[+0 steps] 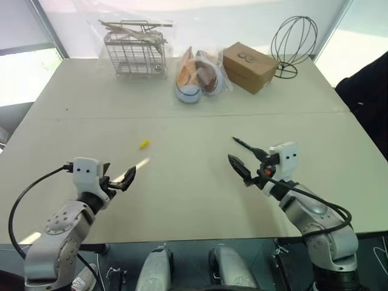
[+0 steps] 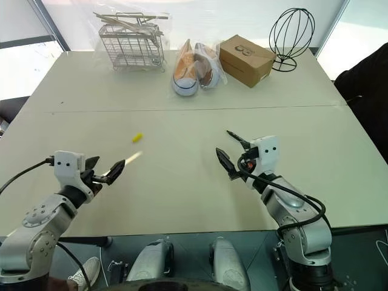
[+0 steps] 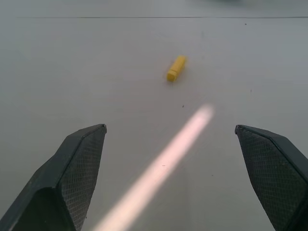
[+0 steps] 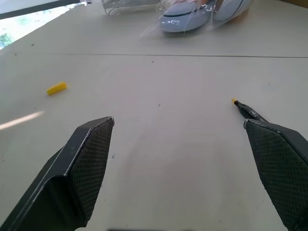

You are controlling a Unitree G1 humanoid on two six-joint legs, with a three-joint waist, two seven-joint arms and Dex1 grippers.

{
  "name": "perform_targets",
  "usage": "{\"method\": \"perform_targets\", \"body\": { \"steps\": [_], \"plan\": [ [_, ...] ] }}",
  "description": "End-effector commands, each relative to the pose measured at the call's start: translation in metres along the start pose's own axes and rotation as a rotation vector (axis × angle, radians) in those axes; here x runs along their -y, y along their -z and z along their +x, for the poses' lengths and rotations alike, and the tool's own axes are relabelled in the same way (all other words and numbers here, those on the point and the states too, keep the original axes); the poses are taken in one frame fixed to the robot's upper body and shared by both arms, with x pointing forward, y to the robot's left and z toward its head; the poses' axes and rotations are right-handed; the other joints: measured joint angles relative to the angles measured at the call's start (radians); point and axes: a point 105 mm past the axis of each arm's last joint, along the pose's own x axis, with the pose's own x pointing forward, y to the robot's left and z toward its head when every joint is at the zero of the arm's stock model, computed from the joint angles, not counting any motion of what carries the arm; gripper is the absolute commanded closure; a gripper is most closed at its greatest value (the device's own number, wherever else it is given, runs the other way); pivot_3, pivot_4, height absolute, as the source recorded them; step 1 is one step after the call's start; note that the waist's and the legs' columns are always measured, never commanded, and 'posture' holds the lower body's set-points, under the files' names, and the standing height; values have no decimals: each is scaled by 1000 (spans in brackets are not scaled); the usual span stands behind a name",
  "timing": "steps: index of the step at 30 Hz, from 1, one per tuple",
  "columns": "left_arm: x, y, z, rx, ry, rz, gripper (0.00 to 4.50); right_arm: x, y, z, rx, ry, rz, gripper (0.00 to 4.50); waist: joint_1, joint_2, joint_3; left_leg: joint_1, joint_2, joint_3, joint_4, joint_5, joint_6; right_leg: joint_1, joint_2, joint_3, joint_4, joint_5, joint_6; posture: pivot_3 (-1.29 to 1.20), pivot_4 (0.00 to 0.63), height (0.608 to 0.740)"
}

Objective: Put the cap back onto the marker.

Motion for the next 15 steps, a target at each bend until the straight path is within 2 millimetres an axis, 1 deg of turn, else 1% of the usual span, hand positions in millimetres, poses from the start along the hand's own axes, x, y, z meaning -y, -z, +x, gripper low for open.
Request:
{"method": "perform_targets", "body": {
  "steps": [1, 15],
  "plan": [
    [4, -12, -2, 54, 15, 34, 29, -1, -9, 0, 32, -6, -13, 0, 0, 0, 0, 0, 0, 0, 0, 0, 0, 0, 0, 0, 0, 0, 0, 0, 150, 740],
    [5, -11, -2, 43, 21, 33, 29, -2, -7, -2, 19, -11, -24, 0, 0, 0, 0, 0, 0, 0, 0, 0, 0, 0, 0, 0, 0, 0, 0, 0, 150, 740]
  ]
}}
